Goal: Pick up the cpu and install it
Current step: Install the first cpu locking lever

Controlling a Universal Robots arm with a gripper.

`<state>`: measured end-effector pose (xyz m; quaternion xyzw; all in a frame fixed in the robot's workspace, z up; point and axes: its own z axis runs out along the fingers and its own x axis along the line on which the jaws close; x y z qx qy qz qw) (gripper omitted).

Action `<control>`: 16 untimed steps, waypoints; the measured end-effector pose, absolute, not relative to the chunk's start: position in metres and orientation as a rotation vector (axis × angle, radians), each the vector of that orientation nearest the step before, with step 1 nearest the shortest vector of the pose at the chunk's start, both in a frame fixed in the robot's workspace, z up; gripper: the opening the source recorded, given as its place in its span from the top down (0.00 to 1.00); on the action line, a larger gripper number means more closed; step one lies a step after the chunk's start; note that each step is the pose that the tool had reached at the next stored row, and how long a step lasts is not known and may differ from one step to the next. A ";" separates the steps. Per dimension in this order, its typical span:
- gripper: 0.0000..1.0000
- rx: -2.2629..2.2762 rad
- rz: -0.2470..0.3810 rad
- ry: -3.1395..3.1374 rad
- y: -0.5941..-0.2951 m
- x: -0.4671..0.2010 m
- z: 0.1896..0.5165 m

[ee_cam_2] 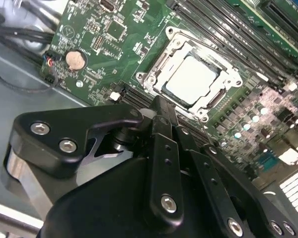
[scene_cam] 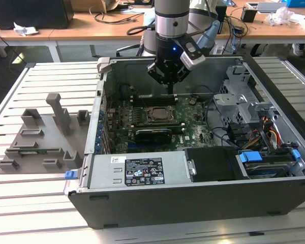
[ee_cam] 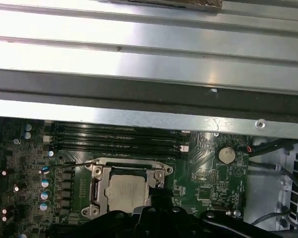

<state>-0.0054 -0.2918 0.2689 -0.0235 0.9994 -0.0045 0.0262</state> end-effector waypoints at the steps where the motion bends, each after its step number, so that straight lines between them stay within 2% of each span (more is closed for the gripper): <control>1: 0.89 -0.049 -0.016 3.089 -0.292 -0.005 0.269; 16: 0.89 0.000 -0.021 3.219 -0.292 -0.001 0.268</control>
